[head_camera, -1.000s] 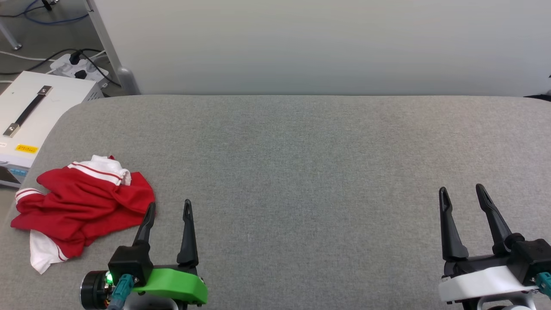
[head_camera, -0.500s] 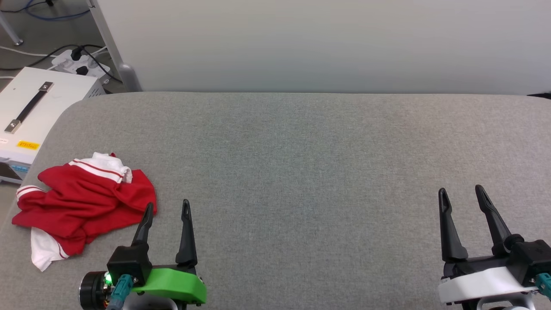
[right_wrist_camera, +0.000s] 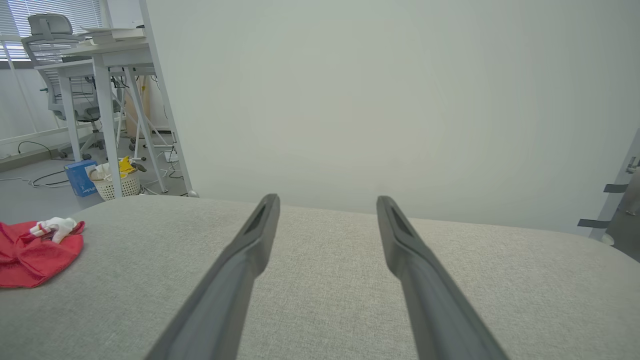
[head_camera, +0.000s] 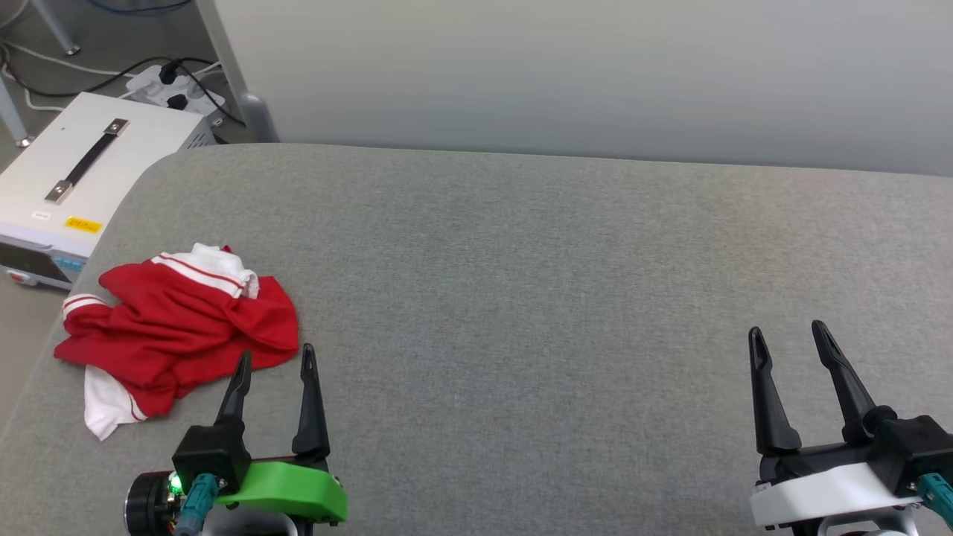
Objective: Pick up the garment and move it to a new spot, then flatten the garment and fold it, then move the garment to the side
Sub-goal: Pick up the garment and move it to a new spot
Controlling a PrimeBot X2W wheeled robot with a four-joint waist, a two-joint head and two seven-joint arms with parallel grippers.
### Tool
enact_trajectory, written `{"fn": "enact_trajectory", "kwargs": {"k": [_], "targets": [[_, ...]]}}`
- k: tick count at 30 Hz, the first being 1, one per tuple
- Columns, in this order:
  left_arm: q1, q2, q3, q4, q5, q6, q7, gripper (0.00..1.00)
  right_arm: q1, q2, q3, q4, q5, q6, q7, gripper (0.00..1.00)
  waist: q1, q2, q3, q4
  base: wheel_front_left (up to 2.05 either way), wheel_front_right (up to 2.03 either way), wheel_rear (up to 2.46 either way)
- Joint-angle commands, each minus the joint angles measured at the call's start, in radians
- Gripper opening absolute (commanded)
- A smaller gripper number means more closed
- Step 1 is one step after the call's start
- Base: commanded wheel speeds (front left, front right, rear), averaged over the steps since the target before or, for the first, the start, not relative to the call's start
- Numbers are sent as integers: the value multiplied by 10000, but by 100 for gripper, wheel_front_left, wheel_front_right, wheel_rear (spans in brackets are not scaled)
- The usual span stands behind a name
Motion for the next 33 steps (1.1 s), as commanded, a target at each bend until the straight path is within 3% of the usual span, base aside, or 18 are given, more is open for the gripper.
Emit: {"fn": "enact_trajectory", "kwargs": {"k": [1, 22, 33], "targets": [[-91, -47, 58, 18, -35, 72, -59, 100, 44, -12, 9, -53, -50, -7, -76, 100, 0, 0, 139, 353, 0, 0, 0], [-200, -47, 825, 83, -660, 152, -59, 100, -153, -12, 171, -169, -290, -7, -76, 100, 0, 0, 478, 3166, 0, 0, 0], [-120, -47, 1040, 128, -835, 180, -59, 100, -210, -12, 251, -145, -358, -7, -76, 100, 0, 0, 528, 3901, 0, 0, 0]]}}
